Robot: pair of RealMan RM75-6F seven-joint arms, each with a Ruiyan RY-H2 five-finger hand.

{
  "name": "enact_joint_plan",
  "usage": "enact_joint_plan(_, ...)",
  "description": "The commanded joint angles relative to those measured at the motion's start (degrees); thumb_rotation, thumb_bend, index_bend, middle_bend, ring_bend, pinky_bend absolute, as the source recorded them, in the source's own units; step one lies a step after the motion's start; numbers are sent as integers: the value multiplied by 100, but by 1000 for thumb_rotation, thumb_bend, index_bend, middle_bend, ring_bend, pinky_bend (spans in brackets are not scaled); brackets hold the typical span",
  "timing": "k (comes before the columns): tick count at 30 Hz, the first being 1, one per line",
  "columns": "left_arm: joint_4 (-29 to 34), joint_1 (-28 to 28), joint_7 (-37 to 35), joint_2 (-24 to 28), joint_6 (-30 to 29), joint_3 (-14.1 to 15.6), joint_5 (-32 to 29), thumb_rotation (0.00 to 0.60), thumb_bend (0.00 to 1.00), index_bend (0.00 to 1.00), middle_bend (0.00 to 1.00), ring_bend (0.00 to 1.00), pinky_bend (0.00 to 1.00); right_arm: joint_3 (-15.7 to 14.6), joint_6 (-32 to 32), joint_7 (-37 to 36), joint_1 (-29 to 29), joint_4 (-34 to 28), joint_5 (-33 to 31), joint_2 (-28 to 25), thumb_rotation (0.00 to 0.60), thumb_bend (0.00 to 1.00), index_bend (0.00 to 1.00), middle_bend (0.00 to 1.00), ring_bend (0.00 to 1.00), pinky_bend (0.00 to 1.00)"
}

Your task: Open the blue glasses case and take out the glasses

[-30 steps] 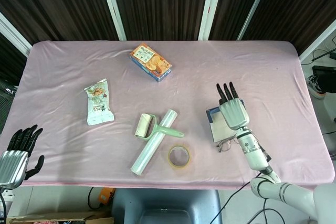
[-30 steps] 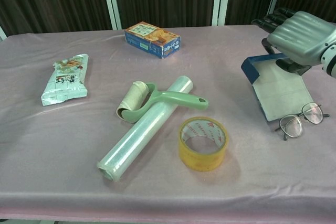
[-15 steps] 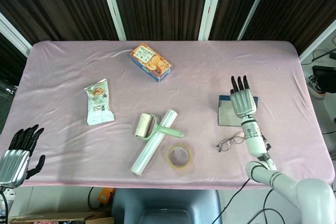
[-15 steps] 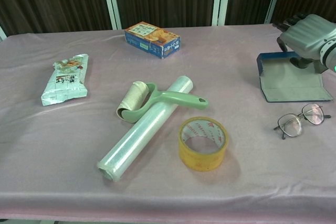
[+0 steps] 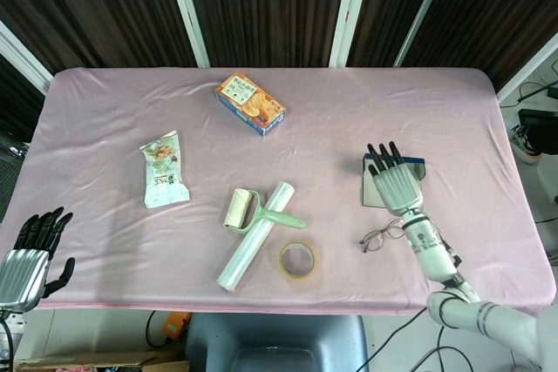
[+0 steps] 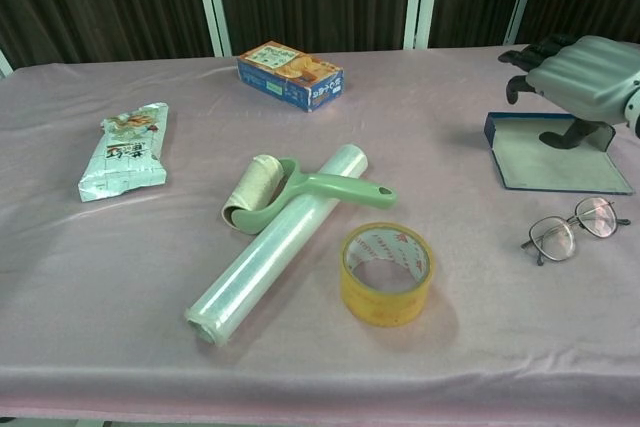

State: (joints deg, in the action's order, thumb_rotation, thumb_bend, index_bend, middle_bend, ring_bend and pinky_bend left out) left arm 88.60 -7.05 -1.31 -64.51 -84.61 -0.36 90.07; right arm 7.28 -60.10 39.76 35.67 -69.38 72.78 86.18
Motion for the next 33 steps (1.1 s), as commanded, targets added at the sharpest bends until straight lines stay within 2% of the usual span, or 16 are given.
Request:
enact_joint_plan(1,0,-4,-1,-1,4,0,3,600,432,0,0,39,33,-592,-261,-491,-372,-886,669,-822,600,477,459,57,0,16)
enact_joint_plan(5,3,0,-3,0,-7,2,9,600,434,0,0,39,33,-926,-250,-889,-505,-1000,1058,-1127,600,477,479,57,0,0)
enact_joint_plan(9,8,17,-10,-3,-40,-14,-17,600,432,0,0,39,33,-1062,-215,-1284,-560,-778,1271,-1070,600,477,501,56,0,0)
enact_joint_plan(16,5,21,-55,12,-40,-41,-64,600,433,0,0,39,33,-1121,-11,-1783,-495,-412,1476,-835,600,477,529,55,0,0)
enact_joint_plan(33,2,19,-110,32,-15,-68,-126,600,433,0,0,40,34,-1006,377,-1871,-408,-47,1365,-581,600,477,568,53,0,0)
